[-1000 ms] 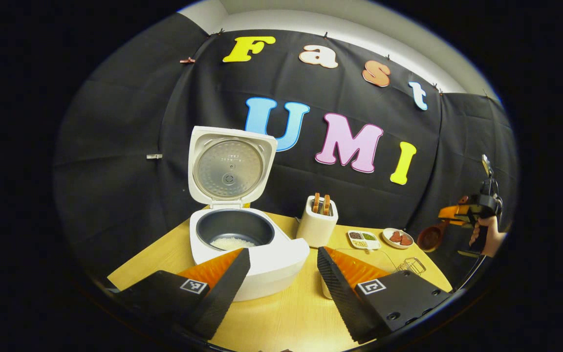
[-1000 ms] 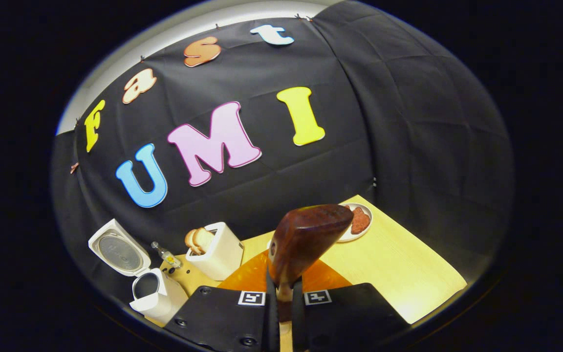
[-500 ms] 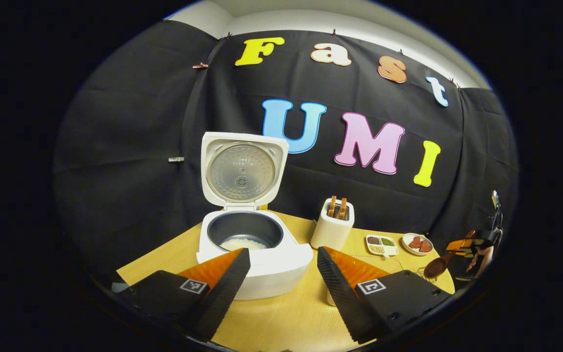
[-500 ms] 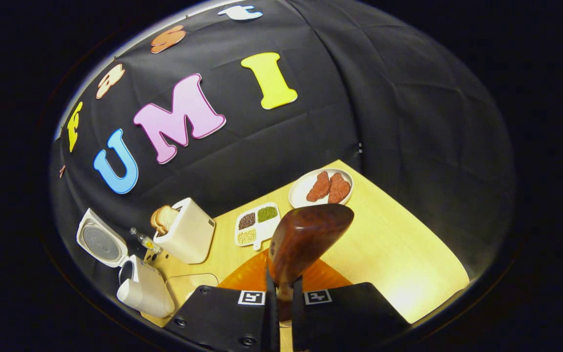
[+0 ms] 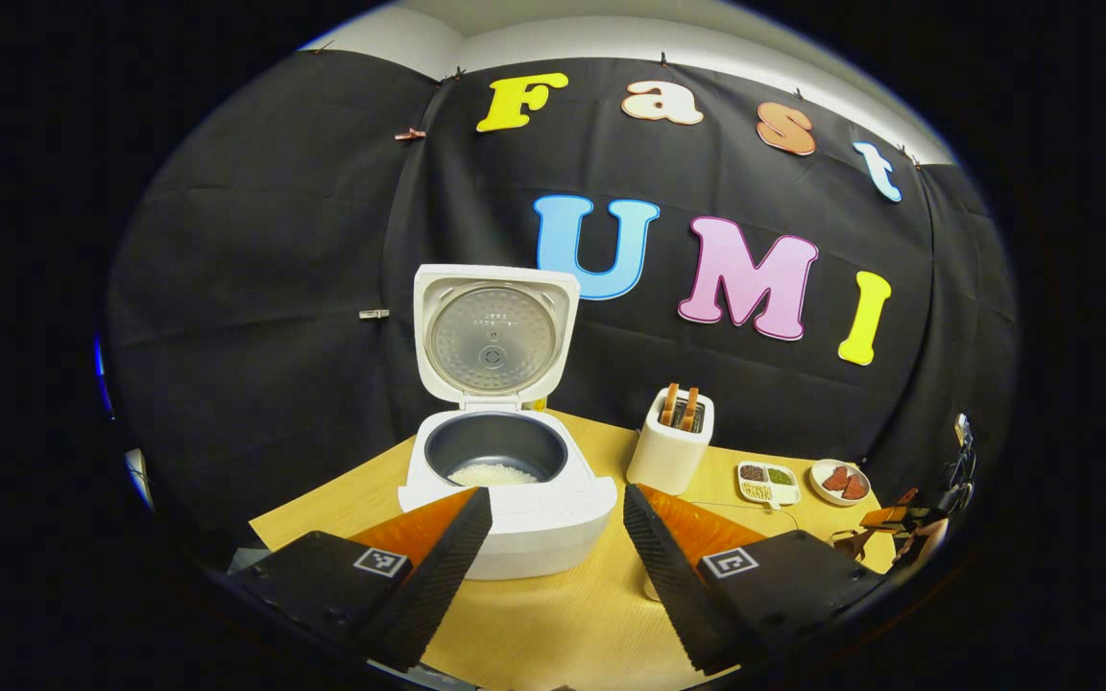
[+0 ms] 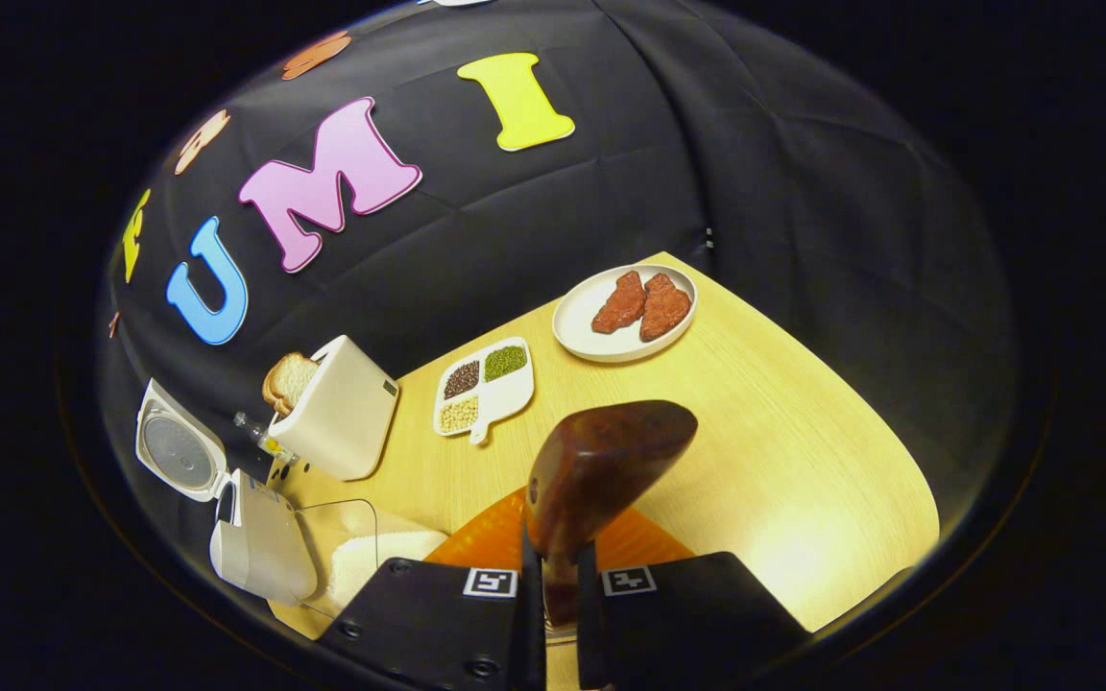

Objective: Close the left gripper, press the button to open the rice cooker; take a wooden spoon from the chopstick holder with the right hand, scoop a spoonful of rice and pour it into the rice cooker, then put the wooden spoon back into the chopstick holder.

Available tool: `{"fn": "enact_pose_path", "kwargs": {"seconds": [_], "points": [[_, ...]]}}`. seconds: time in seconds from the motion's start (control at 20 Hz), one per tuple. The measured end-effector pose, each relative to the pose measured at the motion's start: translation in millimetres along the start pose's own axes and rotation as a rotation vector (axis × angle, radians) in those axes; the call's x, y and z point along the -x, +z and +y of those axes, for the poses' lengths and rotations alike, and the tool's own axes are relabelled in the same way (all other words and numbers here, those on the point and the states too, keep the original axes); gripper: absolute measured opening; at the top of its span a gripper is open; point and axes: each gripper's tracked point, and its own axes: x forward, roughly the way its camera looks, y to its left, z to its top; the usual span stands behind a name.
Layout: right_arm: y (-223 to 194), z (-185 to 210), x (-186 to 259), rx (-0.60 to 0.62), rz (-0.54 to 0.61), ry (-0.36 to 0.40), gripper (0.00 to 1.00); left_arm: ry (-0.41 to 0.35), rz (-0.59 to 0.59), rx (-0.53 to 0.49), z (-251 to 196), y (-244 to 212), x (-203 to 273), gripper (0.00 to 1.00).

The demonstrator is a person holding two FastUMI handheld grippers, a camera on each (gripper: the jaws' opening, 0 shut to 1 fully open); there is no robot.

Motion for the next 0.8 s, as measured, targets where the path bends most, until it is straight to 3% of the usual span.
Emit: {"fn": "enact_pose_path", "kwargs": {"seconds": [0.1, 0.15, 0.3, 0.45, 0.65, 0.8], "points": [[3, 1, 7, -0.004, -0.012, 0.006, 0.27, 0.012, -0.02, -0.003, 4, 8, 0, 0.95], [6, 0, 11, 0.012, -0.03, 0.003, 0.53, 0.016, -0.028, 0.001, 6, 11, -2, 0.96], [21, -4, 34, 0.084, -0.097, -0.018, 1.0, 0.028, -0.049, 0.007, 16, 32, -9, 0.96], [39, -7, 70, 0.17, -0.199, -0.046, 0.98, 0.033, -0.071, -0.02, 23, 65, -18, 0.95], [52, -6, 122, 0.286, -0.304, -0.074, 0.98, -0.021, -0.126, -0.063, 20, 128, -30, 0.95], [52, 3, 154, 0.297, -0.35, -0.074, 0.99, -0.031, -0.15, -0.103, 25, 174, -51, 0.95]]}}
